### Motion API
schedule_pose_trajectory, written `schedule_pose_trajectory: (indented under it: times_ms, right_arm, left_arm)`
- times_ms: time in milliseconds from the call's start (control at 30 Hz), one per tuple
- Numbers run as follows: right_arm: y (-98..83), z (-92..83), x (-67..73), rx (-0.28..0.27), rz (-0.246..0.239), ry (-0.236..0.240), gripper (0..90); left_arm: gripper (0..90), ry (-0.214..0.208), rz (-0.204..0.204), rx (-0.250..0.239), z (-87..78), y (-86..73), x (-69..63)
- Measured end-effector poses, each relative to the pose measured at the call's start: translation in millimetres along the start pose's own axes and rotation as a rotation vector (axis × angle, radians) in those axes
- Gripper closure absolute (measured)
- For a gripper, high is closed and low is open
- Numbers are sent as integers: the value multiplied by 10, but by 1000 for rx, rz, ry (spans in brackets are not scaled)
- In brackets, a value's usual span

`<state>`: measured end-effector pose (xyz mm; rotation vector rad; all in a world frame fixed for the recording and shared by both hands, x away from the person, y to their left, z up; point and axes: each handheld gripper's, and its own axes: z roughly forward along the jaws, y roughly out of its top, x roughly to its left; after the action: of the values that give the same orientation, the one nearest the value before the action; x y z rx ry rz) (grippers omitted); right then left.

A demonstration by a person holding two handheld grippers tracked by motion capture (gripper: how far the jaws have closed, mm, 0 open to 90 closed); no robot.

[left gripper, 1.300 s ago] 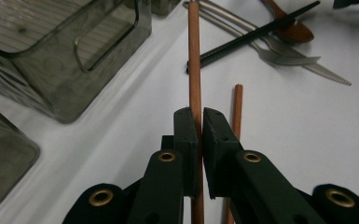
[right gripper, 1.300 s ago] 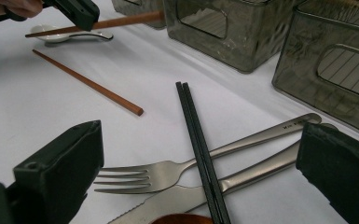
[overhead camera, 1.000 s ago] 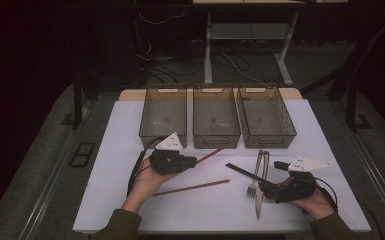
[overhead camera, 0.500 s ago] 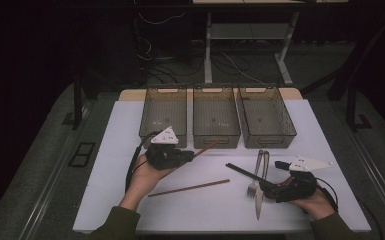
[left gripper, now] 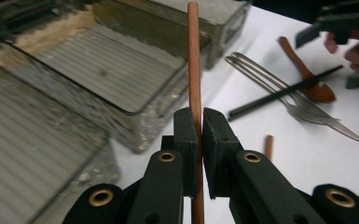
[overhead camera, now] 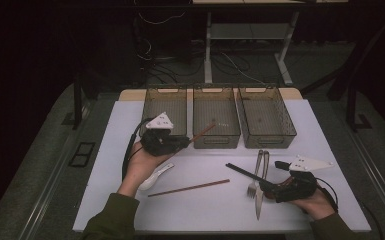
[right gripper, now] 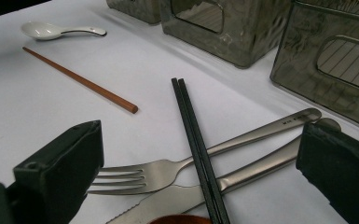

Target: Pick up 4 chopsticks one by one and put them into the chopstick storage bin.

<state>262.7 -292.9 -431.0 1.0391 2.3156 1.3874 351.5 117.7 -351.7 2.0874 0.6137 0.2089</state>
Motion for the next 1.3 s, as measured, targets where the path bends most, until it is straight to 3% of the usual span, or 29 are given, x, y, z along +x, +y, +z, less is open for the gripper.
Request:
schedule_pose_trajectory:
  times_ms: [600, 900, 1100, 1300]
  right_arm:
    - [1, -5, -4, -3, -2, -2, 5]
    - [-1, -8, -6, -2, -2, -3, 5]
    - [-2, -3, -8, -3, 0, -3, 5]
    - [-5, -12, -5, -4, 3, -5, 5]
  left_arm:
    - [840, 113, -95, -3, -33, 287, 459]
    - [839, 182, -115, 13, 14, 432, 751]
    - [839, 226, -143, -21, 70, 484, 926]
    - [839, 271, -142, -17, 131, 499, 1119]
